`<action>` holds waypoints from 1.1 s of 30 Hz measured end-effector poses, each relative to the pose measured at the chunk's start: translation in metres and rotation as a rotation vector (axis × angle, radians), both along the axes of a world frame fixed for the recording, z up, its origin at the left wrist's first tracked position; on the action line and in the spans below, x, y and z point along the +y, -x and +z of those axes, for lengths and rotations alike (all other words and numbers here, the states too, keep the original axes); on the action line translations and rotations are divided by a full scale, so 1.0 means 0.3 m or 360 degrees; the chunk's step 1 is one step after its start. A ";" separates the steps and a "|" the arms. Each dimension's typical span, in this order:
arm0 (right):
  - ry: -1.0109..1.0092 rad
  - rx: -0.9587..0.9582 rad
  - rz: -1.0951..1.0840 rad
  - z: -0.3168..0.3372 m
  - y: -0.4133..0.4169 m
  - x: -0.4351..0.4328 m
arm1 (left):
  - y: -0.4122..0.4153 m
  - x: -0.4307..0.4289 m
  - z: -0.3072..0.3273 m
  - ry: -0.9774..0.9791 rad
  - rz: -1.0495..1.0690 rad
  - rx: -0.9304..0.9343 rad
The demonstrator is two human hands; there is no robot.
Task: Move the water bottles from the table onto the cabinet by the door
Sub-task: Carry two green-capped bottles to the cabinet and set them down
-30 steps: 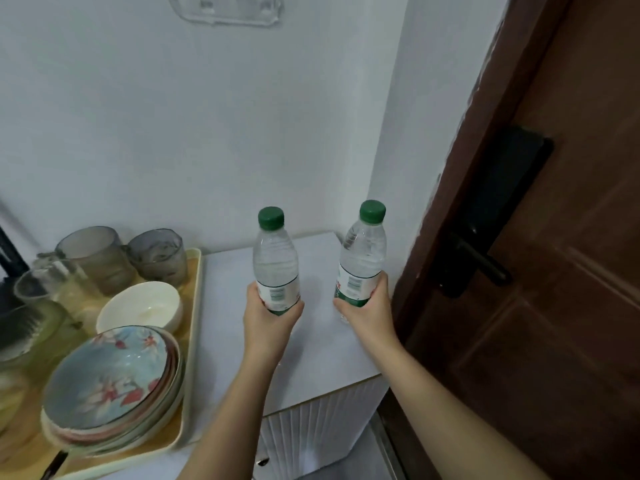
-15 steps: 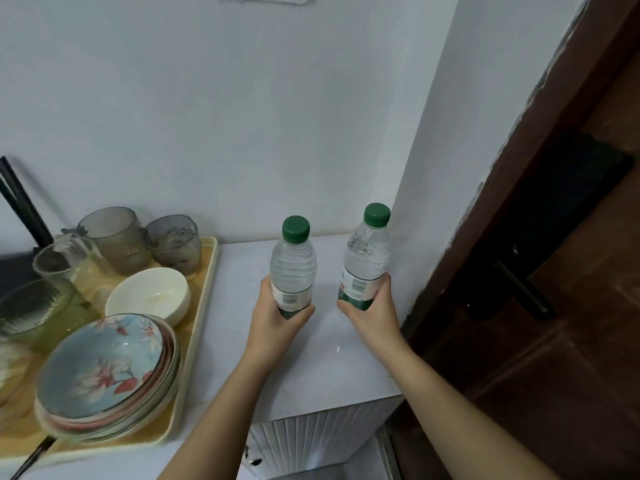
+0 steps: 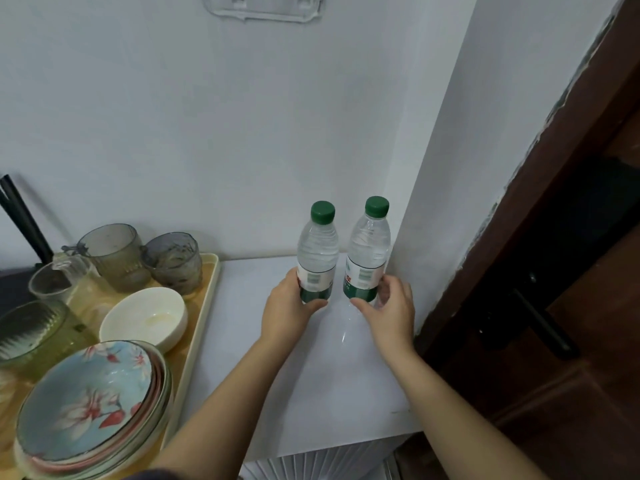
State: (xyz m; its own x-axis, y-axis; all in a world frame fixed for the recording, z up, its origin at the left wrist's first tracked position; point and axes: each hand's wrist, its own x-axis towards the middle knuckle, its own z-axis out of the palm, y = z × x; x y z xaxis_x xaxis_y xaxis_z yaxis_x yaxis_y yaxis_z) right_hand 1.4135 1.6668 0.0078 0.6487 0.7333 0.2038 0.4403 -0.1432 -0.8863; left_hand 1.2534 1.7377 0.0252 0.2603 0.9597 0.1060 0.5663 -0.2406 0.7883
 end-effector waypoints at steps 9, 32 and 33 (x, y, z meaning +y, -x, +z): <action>0.0076 0.0005 -0.0101 0.001 -0.047 0.134 | -0.139 0.160 0.035 0.0106 0.0026 0.0299; 0.0170 -0.0208 -0.0263 -0.010 -0.067 0.312 | -0.234 0.294 0.038 0.0171 -0.0059 0.0395; 0.0168 -0.0214 -0.0258 -0.011 -0.068 0.311 | -0.232 0.298 0.037 0.0173 -0.0075 0.0393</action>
